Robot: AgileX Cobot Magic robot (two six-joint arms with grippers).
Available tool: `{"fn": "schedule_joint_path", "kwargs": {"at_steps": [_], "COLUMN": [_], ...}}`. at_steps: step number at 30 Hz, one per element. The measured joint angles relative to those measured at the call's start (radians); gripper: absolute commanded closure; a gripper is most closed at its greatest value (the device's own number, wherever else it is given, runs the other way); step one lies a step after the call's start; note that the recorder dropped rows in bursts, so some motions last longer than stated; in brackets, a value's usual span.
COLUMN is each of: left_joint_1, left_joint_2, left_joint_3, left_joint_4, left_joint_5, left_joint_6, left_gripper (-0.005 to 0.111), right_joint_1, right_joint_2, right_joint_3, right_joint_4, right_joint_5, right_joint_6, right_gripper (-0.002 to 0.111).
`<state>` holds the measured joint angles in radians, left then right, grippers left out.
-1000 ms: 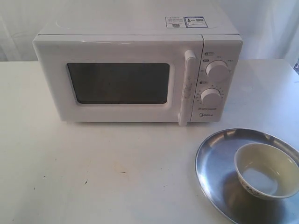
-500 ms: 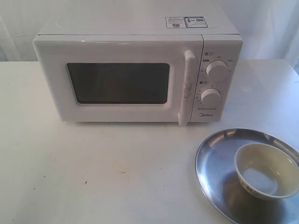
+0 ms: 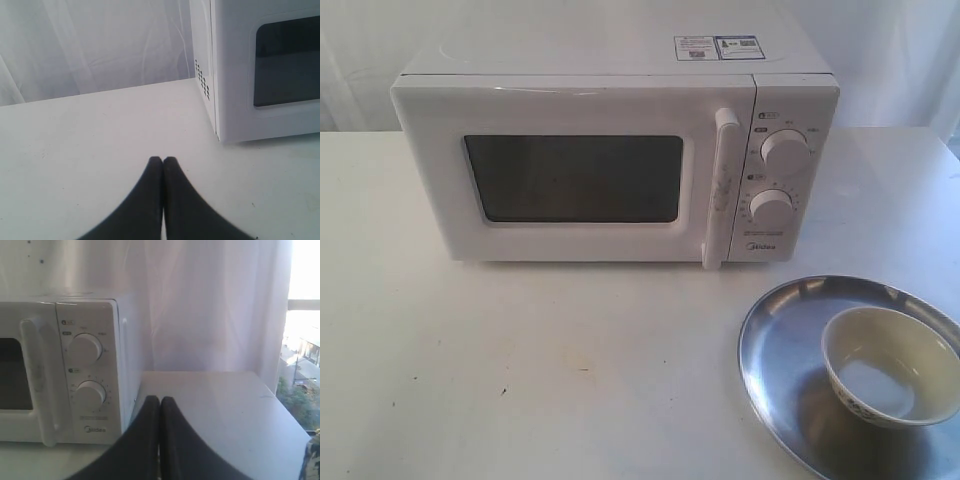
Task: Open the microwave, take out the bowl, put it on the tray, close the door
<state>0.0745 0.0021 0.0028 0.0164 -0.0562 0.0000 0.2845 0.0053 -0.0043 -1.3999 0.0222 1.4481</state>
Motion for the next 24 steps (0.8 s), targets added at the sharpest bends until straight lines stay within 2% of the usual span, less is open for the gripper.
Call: {"fn": "schedule_joint_path", "kwargs": {"at_steps": [8, 11, 14, 18, 20, 24], "left_joint_1": [0.000, 0.000, 0.000, 0.000, 0.000, 0.000], "left_joint_2": [0.000, 0.000, 0.000, 0.000, 0.000, 0.000], "left_joint_3": [0.000, 0.000, 0.000, 0.000, 0.000, 0.000], "left_joint_4": [0.000, 0.000, 0.000, 0.000, 0.000, 0.000], "left_joint_5": [0.000, 0.000, 0.000, 0.000, 0.000, 0.000], "left_joint_6": [0.000, 0.000, 0.000, 0.000, 0.000, 0.000], "left_gripper": [0.107, 0.107, 0.107, 0.107, 0.107, 0.107], "right_joint_1": [0.000, 0.000, 0.000, 0.000, 0.000, 0.000], "right_joint_2": [0.000, 0.000, 0.000, 0.000, 0.000, 0.000], "right_joint_3": [0.000, 0.000, 0.000, 0.000, 0.000, 0.000], "right_joint_4": [0.000, 0.073, 0.359, 0.994, 1.245, 1.415], "right_joint_5": [-0.110, -0.114, -0.101, -0.083, -0.076, -0.060], "right_joint_6": [-0.002, -0.091, -0.396, -1.039, -1.286, -1.448], "right_gripper": [0.108, 0.108, 0.108, 0.108, 0.108, 0.108]}}
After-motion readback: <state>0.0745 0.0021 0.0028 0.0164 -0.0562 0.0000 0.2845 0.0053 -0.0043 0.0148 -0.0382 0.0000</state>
